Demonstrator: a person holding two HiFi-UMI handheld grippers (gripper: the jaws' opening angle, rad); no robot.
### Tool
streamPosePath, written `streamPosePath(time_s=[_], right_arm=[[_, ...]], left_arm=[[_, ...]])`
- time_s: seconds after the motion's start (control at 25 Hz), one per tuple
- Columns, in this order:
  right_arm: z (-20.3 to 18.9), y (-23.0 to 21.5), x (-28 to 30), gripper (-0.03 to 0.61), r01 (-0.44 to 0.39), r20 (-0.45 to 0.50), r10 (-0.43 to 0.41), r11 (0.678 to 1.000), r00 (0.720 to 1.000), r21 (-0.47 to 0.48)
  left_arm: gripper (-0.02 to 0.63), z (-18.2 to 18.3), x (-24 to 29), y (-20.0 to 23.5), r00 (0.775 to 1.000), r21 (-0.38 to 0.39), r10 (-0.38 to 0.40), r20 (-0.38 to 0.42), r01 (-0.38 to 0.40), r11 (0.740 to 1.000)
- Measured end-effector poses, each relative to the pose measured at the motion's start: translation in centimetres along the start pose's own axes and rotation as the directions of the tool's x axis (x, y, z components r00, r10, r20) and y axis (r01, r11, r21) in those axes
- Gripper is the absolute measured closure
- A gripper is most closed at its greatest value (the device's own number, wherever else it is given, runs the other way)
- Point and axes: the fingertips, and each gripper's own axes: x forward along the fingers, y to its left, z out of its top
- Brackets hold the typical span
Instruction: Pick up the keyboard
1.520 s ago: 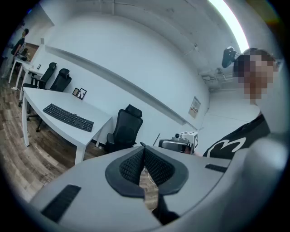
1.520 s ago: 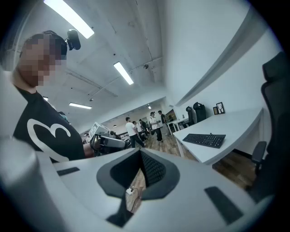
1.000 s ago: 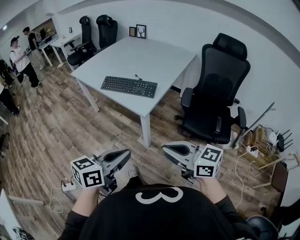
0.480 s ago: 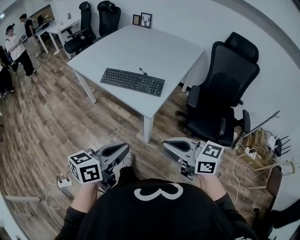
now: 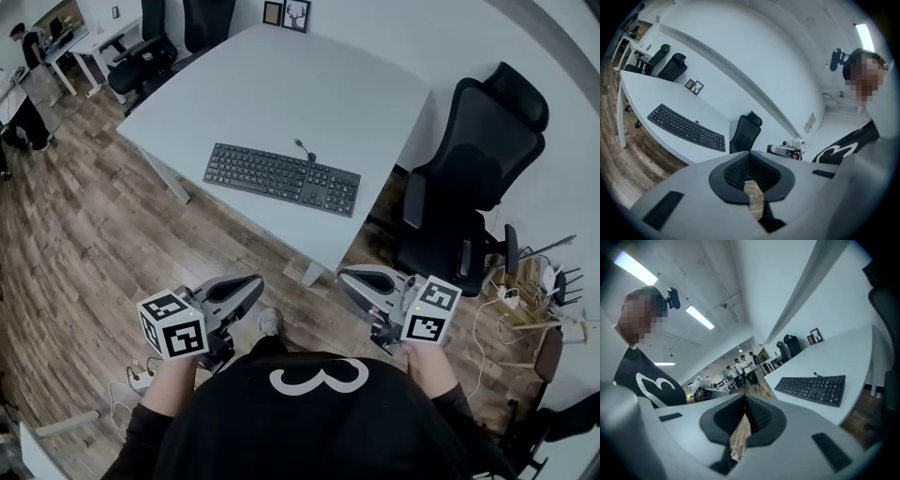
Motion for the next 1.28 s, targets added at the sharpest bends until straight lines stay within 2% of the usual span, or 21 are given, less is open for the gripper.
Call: streamPosePath(time_s=[0.32,0.64,0.8,1.12,1.2,1.28], right_arm=[[4.5,-6.8,7.8,0.569,0.076,0.026,-0.078,0.995,0.997,0.07],[5.7,-10.0,9.6,0.569,0.158,0.051,-0.165,0.981,0.985,0.111],[5.0,-11.7,8.8,0.568,0.214,0.045,-0.222,0.967,0.974,0.136],[3.8,-17.3,6.2,0.563,0.296,0.051,-0.313,0.931,0.948,0.214],[3.9,-18.6,6.0,0.53,0.312,0.042,-0.328,0.925,0.944,0.215],[4.2,-19.8,6.0,0.476,0.328,0.034,-0.342,0.921,0.939,0.212]], left_arm=[[0.601,7.1,1.2,9.3,0.997,-0.002,-0.053,-0.058,0.053,0.999],[0.6,10.1,1.5,15.3,0.995,-0.017,-0.067,-0.077,0.065,0.998],[0.6,10.5,1.7,17.7,0.996,-0.028,-0.043,-0.073,0.041,0.999],[0.589,11.3,3.3,22.7,0.995,-0.037,0.071,-0.073,-0.074,0.997],[0.581,12.0,3.9,23.6,0.994,-0.029,0.087,-0.072,-0.09,0.996],[0.535,12.8,4.6,24.7,0.993,-0.029,0.094,-0.071,-0.096,0.995]])
